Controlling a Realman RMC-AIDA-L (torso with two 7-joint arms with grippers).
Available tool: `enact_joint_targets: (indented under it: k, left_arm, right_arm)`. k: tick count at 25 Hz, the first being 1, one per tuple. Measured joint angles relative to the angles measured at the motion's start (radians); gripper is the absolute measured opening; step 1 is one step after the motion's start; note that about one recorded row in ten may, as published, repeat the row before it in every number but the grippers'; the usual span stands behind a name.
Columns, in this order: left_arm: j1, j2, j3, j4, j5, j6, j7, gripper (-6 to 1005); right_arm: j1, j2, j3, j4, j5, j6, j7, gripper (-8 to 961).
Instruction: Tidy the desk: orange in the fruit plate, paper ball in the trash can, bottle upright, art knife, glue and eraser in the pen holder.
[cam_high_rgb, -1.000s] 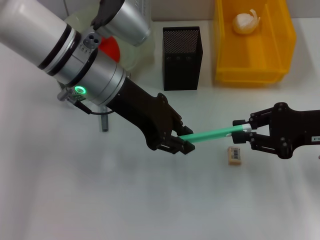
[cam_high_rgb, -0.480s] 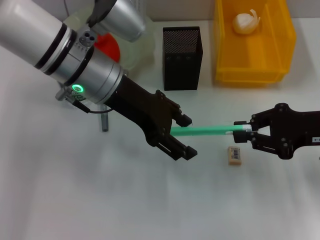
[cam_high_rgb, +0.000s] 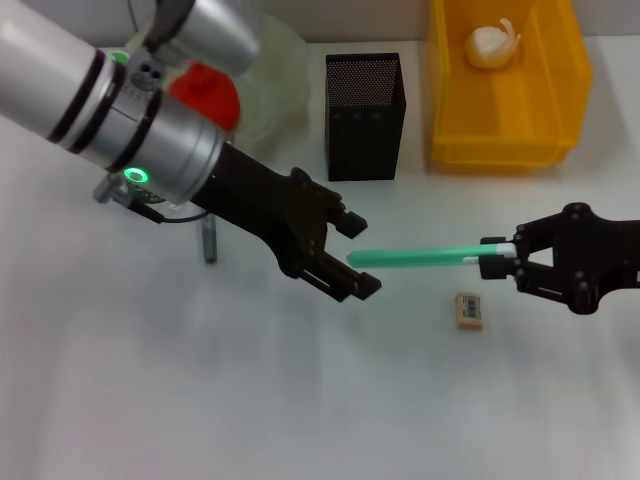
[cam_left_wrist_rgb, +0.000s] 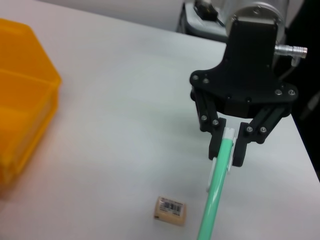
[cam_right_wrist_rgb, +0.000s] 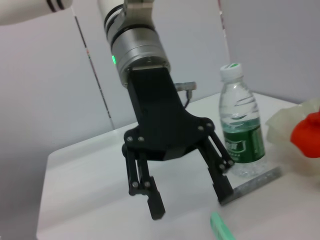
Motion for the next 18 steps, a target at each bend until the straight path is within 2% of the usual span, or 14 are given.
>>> enact_joint_targets:
  k: [3,4,6,8,9,11,12,14,15,16,17,18]
  left_arm:
    - [0.005,0.001,-0.018,0.001,-0.001,0.006,0.005,790]
    - [0.029,0.001,-0.057,0.0,-0.013,0.038,0.03,790]
    - [0.039,0.001,-0.065,-0.005,-0.027,0.052,0.042,789]
    - [0.053,0.001,-0.07,-0.01,-0.049,0.068,0.058,789]
    - [0.093,0.002,-0.072,-0.021,-0.105,0.086,0.095,789]
    - [0.109,0.003,-0.072,-0.028,-0.13,0.088,0.114,788]
    - [0.138,0.004,-0.074,-0.048,-0.173,0.09,0.151,788]
    - [0.138,0.004,-0.074,-0.048,-0.173,0.09,0.151,789]
    - [0.171,0.004,-0.098,-0.099,-0.222,0.09,0.218,789]
    - [0.171,0.004,-0.098,-0.099,-0.222,0.09,0.218,790]
    - [0.195,0.004,-0.16,-0.189,-0.249,0.09,0.325,790]
    - [0.195,0.004,-0.16,-0.189,-0.249,0.09,0.325,789]
  right_arm:
    - [-0.003,-0.011,0.019,0.001,0.0,-0.002,0.003,144]
    - [-0.003,-0.021,0.041,0.001,0.0,-0.008,0.008,146]
    - [-0.004,-0.027,0.054,0.001,0.001,-0.013,0.011,150]
    - [-0.001,-0.042,0.085,-0.001,0.001,-0.033,0.027,153]
    - [0.003,-0.053,0.1,-0.004,0.001,-0.042,0.042,155]
    - [0.015,-0.072,0.114,-0.02,0.001,-0.058,0.089,158]
    - [0.024,-0.08,0.117,-0.036,0.001,-0.063,0.121,160]
    - [0.038,-0.09,0.116,-0.087,0.001,-0.068,0.19,164]
    - [0.048,-0.093,0.113,-0.123,0.001,-0.068,0.233,165]
    - [0.057,-0.094,0.111,-0.153,0.0,-0.068,0.271,167]
    - [0.07,-0.096,0.109,-0.189,-0.001,-0.068,0.312,169]
    - [0.086,-0.101,0.108,-0.216,-0.004,-0.068,0.359,171]
